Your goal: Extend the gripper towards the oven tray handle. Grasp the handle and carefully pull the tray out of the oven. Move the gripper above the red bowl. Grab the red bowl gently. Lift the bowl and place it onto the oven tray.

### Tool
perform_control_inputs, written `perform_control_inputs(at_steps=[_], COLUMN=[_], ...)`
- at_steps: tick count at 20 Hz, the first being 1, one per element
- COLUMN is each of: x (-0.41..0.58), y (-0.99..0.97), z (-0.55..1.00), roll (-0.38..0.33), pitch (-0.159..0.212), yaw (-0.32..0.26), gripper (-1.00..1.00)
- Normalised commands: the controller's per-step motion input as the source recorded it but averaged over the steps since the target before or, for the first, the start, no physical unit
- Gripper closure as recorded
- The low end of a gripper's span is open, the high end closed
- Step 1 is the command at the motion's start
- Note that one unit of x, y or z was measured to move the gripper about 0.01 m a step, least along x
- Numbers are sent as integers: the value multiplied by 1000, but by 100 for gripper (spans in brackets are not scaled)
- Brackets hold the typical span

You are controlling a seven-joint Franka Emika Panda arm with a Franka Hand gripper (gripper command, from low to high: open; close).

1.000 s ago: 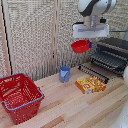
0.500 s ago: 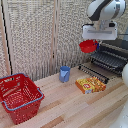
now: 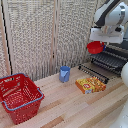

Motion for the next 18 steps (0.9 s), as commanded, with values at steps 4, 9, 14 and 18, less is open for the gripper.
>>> perform_control_inputs(at_steps=[4, 9, 14, 18], x=[113, 225, 276, 264], y=[-391, -464, -518, -588], z=[-39, -1, 0, 0], roll=[0, 0, 0, 0], pitch=[-12, 0, 0, 0], yaw=[-293, -252, -226, -192], gripper=[100, 100, 100, 100])
